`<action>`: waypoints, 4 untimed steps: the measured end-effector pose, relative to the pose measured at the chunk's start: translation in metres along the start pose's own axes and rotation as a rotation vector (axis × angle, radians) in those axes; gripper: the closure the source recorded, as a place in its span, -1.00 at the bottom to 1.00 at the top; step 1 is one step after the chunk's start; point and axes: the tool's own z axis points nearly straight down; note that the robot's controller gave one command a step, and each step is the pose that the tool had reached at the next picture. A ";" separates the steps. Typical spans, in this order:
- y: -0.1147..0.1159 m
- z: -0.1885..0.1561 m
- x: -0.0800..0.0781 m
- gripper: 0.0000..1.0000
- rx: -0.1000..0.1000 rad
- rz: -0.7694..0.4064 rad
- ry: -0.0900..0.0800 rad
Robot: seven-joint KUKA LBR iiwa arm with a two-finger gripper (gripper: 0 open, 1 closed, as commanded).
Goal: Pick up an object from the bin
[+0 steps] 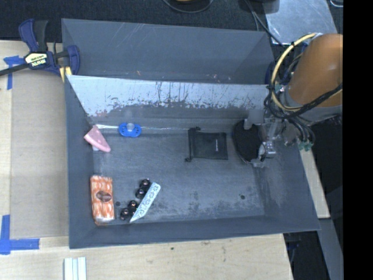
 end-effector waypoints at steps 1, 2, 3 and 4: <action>0.000 0.001 -0.001 -1.00 0.000 0.000 -0.001; -0.001 0.032 -0.015 -1.00 -0.001 -0.001 0.002; 0.023 0.031 -0.039 -1.00 0.001 0.000 -0.007; 0.019 0.058 -0.046 -1.00 0.000 -0.060 -0.001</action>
Offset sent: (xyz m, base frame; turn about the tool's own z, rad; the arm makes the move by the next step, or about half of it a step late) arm 0.0261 -0.0067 -0.0031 -0.0026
